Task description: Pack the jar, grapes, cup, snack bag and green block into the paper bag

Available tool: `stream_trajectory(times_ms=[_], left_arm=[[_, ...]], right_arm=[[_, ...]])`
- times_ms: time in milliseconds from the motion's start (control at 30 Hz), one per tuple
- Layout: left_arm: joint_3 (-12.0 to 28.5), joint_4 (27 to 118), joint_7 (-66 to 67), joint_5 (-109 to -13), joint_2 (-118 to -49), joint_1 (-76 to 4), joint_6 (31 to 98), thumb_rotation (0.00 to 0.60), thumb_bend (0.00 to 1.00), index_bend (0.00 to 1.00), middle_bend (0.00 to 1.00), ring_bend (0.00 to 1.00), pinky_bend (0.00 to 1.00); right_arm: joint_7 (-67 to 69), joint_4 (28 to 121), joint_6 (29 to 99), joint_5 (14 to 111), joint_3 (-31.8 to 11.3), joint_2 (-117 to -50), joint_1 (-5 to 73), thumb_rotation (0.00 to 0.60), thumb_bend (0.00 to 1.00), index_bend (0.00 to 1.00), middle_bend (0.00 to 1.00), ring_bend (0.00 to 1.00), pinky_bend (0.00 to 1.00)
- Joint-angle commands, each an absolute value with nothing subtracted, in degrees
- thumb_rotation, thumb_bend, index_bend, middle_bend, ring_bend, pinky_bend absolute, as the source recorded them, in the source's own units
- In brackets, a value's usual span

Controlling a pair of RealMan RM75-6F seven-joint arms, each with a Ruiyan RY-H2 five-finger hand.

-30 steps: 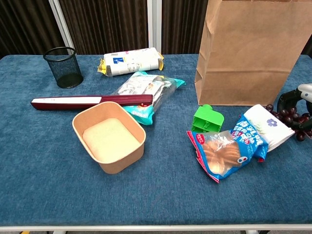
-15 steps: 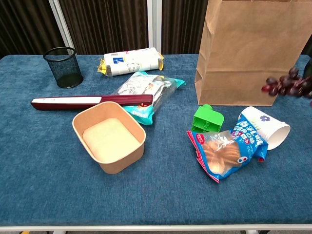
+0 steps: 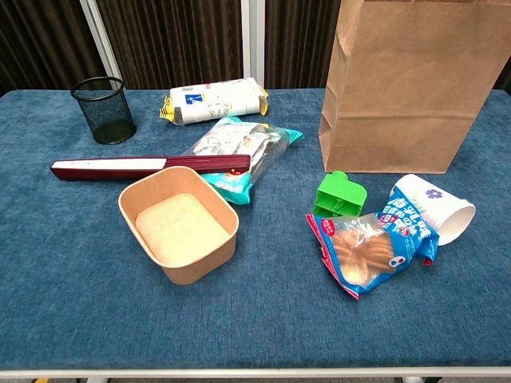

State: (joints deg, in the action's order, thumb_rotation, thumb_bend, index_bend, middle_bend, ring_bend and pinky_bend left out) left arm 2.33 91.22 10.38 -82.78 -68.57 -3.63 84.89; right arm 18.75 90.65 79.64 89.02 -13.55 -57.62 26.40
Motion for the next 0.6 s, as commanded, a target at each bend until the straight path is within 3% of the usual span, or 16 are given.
stream_trajectory(times_ms=[33, 267, 433, 600], left_arm=[[2.32, 91.35, 10.28, -82.70, -68.52, -3.59, 84.89, 0.600, 0.07, 0.21, 0.20, 0.14, 0.18], [2.27, 91.52, 10.38, -82.18, -68.50, -3.40, 84.79, 0.600, 0.07, 0.21, 0.20, 0.14, 0.18], [2.41, 91.48, 10.28, -81.70, -68.49, -3.36, 84.68, 0.600, 0.07, 0.21, 0.20, 0.14, 0.18], [2.31, 91.39, 10.24, -81.63, -68.57, -3.32, 84.59, 0.600, 0.07, 0.21, 0.20, 0.14, 0.18]], right_arm=[[20.60, 91.63, 71.84, 82.60, -17.01, -55.29, 30.99, 0.600, 0.48, 0.70, 0.58, 0.42, 0.73], [17.97, 86.22, 57.59, 74.74, -19.43, -57.78, 39.47, 0.600, 0.48, 0.70, 0.56, 0.41, 0.67], [13.79, 82.11, 52.48, 71.42, -19.74, -60.96, 43.50, 0.600, 0.48, 0.67, 0.53, 0.40, 0.62], [8.45, 79.97, 49.43, 69.60, -18.72, -63.42, 45.96, 0.600, 0.46, 0.58, 0.48, 0.36, 0.56]])
